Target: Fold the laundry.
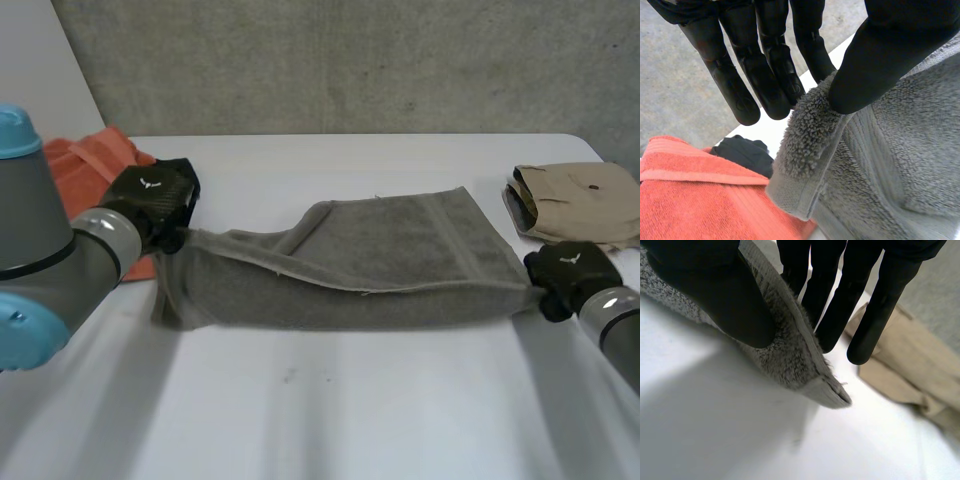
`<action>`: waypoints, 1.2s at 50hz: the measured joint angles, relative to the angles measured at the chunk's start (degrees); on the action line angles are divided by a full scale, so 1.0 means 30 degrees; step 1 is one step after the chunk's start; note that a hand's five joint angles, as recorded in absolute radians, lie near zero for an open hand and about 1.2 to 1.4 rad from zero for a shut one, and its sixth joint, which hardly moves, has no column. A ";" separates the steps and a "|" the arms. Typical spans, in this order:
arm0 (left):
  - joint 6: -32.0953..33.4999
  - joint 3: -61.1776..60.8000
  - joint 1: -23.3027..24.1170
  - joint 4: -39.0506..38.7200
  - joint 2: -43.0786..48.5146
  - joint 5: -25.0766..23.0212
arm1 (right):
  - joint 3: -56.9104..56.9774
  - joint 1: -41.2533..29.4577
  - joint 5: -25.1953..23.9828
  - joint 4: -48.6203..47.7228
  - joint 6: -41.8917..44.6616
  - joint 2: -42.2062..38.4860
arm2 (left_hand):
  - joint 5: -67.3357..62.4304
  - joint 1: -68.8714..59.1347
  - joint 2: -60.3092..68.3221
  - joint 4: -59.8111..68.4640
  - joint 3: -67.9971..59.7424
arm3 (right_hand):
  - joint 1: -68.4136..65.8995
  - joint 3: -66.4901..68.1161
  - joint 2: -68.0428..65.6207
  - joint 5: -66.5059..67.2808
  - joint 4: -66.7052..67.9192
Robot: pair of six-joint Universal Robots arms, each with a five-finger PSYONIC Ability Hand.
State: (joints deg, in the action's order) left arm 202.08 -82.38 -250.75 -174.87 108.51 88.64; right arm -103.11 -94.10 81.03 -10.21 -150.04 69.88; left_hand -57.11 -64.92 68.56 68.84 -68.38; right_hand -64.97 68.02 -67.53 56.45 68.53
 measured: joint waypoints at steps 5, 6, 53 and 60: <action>0.0361 -0.1463 0.0172 0.1771 -0.2001 -0.0063 | 0.0203 0.1052 -0.0173 0.2225 0.2450 0.2614 | 0.0000 0.0000 0.0000 0.0000 0.0000 | 0.0000 0.0003 0.0000 0.0000 0.0003; 0.0518 -0.1804 0.0201 0.2344 -0.2484 -0.0088 | 0.0284 0.1316 -0.0166 0.2969 0.3131 0.3243 | 0.0000 0.0000 0.0000 0.0000 0.0000 | 0.0000 0.0003 -0.0002 0.0000 0.0003; 0.3663 0.5771 0.1685 -0.4483 0.7287 0.1719 | 1.1892 -0.1511 0.1813 -0.1369 0.7127 -0.7755 | 1.7718 1.8001 -1.8406 -1.8488 1.8265 | 1.7316 -1.8554 1.8406 -1.7904 -1.8744; 0.3513 0.3939 0.2010 -0.5243 0.5263 0.1807 | 1.0230 -0.1322 0.1658 0.0065 0.4291 -0.5011 | 1.8081 1.8001 -1.8941 -1.9082 1.8786 | 1.7316 -1.8554 1.8406 -1.7904 -1.8752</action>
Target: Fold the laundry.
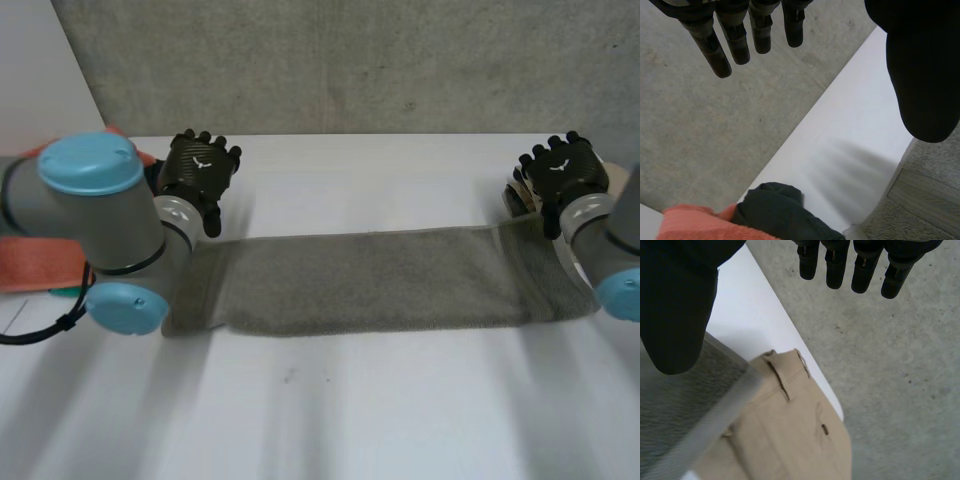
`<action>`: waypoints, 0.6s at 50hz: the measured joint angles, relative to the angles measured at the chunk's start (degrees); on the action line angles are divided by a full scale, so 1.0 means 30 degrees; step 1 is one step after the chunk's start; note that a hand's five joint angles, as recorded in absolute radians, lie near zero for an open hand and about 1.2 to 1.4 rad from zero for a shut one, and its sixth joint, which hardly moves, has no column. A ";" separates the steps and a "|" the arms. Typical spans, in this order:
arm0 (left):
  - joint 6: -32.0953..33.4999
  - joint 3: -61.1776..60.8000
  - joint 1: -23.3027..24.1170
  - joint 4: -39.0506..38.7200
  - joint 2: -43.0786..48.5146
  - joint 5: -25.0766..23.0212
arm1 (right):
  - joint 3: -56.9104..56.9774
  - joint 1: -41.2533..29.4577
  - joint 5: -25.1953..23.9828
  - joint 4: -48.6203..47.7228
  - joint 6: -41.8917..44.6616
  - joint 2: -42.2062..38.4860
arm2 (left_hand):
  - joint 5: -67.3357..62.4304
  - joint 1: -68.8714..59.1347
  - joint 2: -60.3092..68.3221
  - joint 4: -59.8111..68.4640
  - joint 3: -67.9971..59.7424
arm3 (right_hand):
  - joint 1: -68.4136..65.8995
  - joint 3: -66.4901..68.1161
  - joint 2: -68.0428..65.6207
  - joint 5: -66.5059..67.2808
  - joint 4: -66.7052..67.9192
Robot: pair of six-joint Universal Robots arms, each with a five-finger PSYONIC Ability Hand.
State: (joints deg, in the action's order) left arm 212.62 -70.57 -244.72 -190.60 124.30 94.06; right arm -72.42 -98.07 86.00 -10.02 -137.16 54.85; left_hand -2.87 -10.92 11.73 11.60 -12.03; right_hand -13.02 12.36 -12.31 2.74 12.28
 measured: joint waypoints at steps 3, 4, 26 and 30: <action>-0.0092 -0.1596 -0.0036 0.0037 -0.1526 -0.0024 | -0.1449 0.0586 -0.0967 0.1712 -0.0959 0.1683 | 0.0002 0.0000 0.0000 0.0000 -0.0002 | 0.0000 0.0000 0.0000 0.0000 0.0000; -0.0127 -0.2054 -0.0051 0.0050 -0.1915 -0.0038 | -0.1898 0.0829 -0.1382 0.2287 -0.1112 0.2090 | 0.0002 0.0000 0.0000 0.0002 0.0000 | 0.0000 0.0000 0.0000 0.0000 0.0000; -0.0505 -0.6917 0.0017 -0.0195 -0.4242 -0.0305 | -0.7242 0.4928 -0.5389 0.0746 -0.0370 0.1899 | 0.0000 0.0000 0.0000 0.0000 0.0000 | -1.6970 1.6771 -1.7205 1.6610 1.6755; -0.0502 -0.6882 0.0056 -0.0193 -0.4315 -0.0297 | -0.7000 0.5696 -0.4723 0.0556 0.0191 0.1567 | 0.0002 0.0000 0.0000 0.0000 0.0000 | -1.7406 1.8548 -1.8415 1.7736 1.8708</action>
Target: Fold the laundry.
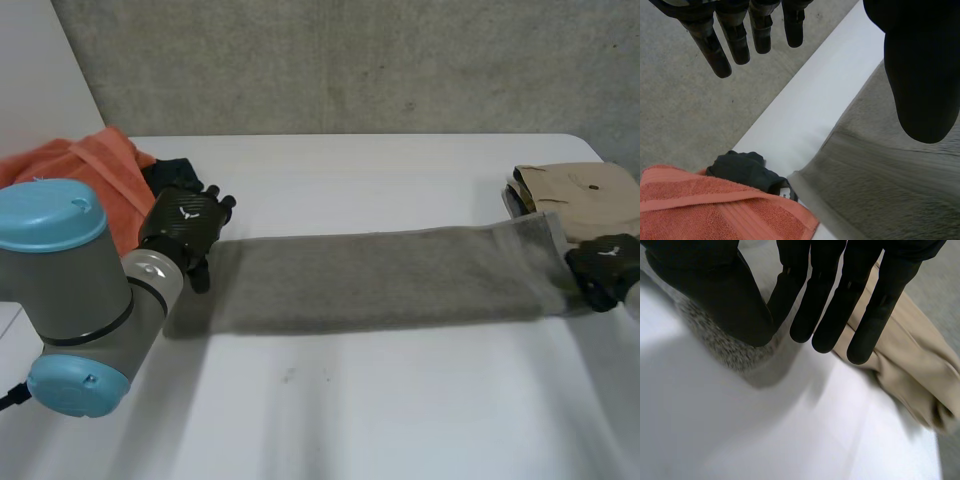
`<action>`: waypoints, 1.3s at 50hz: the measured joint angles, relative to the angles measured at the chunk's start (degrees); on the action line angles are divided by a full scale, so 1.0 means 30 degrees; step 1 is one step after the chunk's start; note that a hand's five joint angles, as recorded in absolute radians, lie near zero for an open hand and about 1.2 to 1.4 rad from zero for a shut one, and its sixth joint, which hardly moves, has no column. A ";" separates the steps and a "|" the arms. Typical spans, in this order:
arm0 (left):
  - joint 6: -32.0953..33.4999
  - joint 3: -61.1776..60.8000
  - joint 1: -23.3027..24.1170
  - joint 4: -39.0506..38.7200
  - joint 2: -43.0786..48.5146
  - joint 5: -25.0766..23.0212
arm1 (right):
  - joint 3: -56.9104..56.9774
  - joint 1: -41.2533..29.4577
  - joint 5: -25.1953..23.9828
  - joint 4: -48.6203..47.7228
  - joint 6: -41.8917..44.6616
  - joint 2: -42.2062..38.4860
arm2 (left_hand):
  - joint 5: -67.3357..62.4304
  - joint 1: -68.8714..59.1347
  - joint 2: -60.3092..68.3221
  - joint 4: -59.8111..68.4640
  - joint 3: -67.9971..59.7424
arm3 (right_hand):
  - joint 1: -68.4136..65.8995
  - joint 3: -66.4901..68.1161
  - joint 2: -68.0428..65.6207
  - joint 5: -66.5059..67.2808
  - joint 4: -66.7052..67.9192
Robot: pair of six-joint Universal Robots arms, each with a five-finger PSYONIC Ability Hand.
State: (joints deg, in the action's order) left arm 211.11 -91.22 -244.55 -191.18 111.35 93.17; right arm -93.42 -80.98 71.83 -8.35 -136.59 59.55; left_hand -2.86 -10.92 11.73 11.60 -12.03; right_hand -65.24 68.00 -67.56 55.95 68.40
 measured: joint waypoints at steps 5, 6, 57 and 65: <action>0.0001 -0.0068 -0.0014 0.0004 -0.0408 0.0009 | 0.0209 0.1751 0.0460 0.0161 0.0745 0.0332 | 0.0000 0.0000 0.0000 0.0000 0.0000 | -0.0002 0.0000 0.0000 0.0322 0.0041; 0.0001 -0.0101 -0.0027 0.0004 -0.0512 0.0009 | 0.0261 0.2116 0.0503 0.0207 0.0951 0.0467 | 0.0000 0.0000 0.0000 0.0000 0.0000 | 0.0000 0.0000 0.0000 0.0327 0.0043; -0.1698 -0.1938 -0.0015 0.0004 -0.2295 -0.0065 | -0.1156 0.2126 -0.2829 -0.1976 0.3004 -0.0053 | 0.0000 0.0000 0.0000 0.0000 -0.0002 | 0.0430 -0.0002 0.0012 0.0023 0.0037; -0.1714 -0.2051 -0.0023 0.0004 -0.2733 -0.0060 | -0.0613 0.3891 -0.0769 -0.2046 0.3672 0.0941 | 0.0000 0.0000 0.0000 0.0000 0.0000 | 0.0432 0.0000 0.0012 0.0024 0.0049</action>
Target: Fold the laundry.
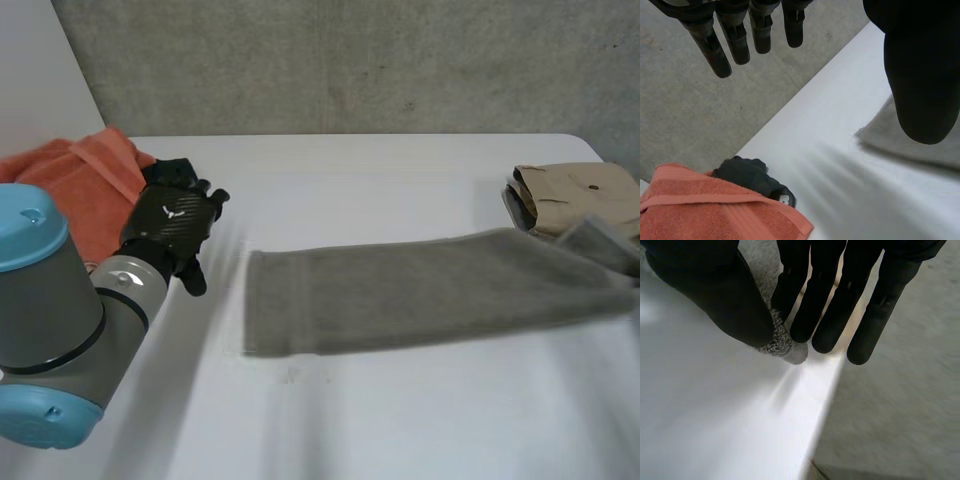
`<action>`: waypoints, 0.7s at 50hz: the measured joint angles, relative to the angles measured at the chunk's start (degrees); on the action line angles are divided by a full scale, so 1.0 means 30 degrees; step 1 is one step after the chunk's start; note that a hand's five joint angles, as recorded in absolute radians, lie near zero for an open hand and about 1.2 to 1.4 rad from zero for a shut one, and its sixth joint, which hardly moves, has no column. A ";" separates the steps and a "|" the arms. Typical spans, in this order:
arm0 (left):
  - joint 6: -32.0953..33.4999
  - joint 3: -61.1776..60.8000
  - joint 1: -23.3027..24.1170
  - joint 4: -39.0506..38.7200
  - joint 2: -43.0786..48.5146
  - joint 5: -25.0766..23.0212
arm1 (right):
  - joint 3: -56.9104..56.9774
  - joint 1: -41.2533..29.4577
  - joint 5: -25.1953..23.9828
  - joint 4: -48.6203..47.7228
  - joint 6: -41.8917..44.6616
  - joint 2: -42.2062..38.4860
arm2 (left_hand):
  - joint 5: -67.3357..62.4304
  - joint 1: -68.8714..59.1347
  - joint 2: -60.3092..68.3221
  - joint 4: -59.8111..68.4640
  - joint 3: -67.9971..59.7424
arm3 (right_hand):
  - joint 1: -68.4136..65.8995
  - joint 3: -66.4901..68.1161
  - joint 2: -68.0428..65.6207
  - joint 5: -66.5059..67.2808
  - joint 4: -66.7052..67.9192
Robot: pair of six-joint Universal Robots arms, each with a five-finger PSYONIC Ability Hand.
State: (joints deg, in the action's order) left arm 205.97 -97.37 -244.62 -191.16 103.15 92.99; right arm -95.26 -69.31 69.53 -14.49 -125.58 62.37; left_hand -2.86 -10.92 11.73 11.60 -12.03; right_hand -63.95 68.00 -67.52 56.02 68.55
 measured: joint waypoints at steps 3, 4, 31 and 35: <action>-0.0007 -0.0089 -0.0038 0.0000 -0.0214 0.0001 | 0.0263 0.0208 0.0421 0.0044 0.0398 0.0705 | 0.0000 0.0000 0.0000 0.0000 0.0000 | -0.0002 0.0000 0.0000 0.0131 0.0006; -0.0009 -0.0115 -0.0056 0.0000 -0.0270 0.0001 | 0.0360 0.0023 0.0505 0.0048 0.0450 0.0983 | 0.0000 0.0000 0.0000 0.0000 0.0000 | -0.0002 0.0002 0.0000 0.0150 0.0012; -0.0045 -0.0266 0.0105 -0.0007 -0.0915 0.0075 | 0.1283 -2.0035 -0.1648 -0.4112 -0.2599 -0.1737 | 0.0000 0.0000 0.0000 0.0000 0.0000 | -0.0002 0.0081 -0.0002 0.0150 0.0066; -0.0044 0.0021 0.0415 -0.0126 -0.0602 0.0063 | 0.1246 -2.0523 -0.1453 -0.4121 -0.2506 -0.2588 | 0.0000 0.0000 0.0000 0.0002 -0.0002 | 0.5760 -0.6824 0.7227 -0.6301 -0.6915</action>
State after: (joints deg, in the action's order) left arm 205.84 -97.30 -243.37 -191.54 101.35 93.18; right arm -91.52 -130.88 65.17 -26.85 -133.10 54.61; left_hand -2.86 -10.92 11.73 11.60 -12.03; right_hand -46.67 47.53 -45.84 37.12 47.80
